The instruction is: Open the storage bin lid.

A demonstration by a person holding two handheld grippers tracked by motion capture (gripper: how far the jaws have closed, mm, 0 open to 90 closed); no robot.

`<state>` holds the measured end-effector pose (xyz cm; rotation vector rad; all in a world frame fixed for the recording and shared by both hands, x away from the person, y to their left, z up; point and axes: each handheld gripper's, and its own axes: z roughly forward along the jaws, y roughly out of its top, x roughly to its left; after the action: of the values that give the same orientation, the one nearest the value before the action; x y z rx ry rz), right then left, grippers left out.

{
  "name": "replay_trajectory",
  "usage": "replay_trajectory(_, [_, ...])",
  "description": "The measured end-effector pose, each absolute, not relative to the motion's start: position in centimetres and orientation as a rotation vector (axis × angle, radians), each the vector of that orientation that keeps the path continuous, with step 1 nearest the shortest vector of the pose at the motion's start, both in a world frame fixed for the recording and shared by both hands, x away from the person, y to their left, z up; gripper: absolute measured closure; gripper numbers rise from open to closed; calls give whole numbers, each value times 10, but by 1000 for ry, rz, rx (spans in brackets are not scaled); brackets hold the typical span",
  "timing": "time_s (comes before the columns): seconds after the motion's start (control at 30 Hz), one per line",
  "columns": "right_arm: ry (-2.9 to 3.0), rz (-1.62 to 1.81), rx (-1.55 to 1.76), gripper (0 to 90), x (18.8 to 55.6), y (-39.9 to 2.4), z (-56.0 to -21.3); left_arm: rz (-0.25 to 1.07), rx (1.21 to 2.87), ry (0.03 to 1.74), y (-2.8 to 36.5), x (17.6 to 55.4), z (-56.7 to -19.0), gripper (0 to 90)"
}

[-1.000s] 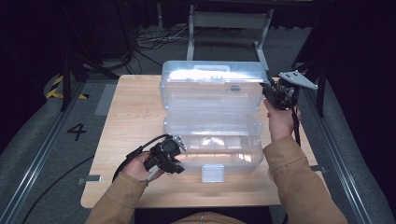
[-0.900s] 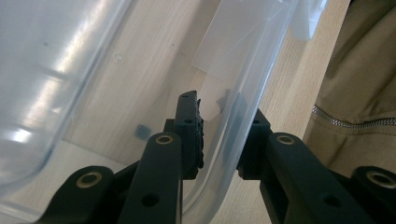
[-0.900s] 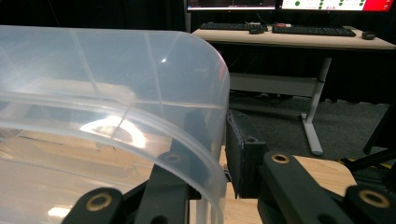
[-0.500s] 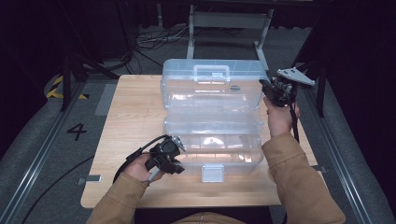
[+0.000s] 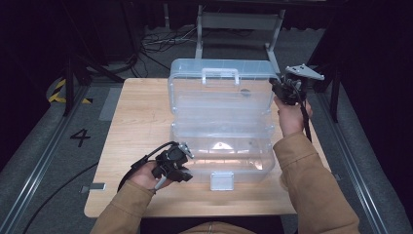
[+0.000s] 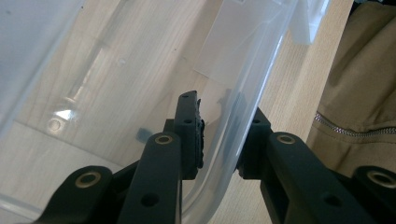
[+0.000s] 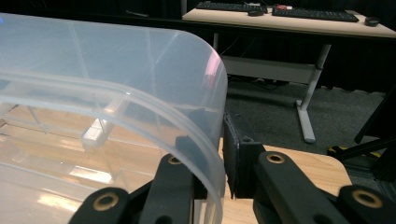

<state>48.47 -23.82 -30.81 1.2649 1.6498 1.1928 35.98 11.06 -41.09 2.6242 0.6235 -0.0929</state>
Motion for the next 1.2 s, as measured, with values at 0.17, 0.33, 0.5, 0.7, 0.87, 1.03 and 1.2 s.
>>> replay_trajectory(0.17, [1664,1183,1267,817,493,-238,-308,-79,2621,607,112,359,-411,750])
replay_trajectory(0.33, [1686,1173,1278,815,500,-238,-306,-65,2615,597,112,358,-412,750])
replay_trajectory(0.5, [1698,1168,1290,814,507,-239,-306,-36,2579,565,115,355,-414,756])
replay_trajectory(0.7, [1704,1169,1296,814,514,-239,-308,-39,2580,570,115,355,-414,756])
replay_trajectory(0.87, [1710,1156,1322,817,524,-237,-309,-37,2577,569,115,355,-414,756])
replay_trajectory(1.03, [1716,1155,1329,819,530,-237,-310,-37,2576,570,115,355,-414,756])
replay_trajectory(1.2, [1712,1162,1334,822,536,-237,-313,-35,2575,571,115,355,-414,755])
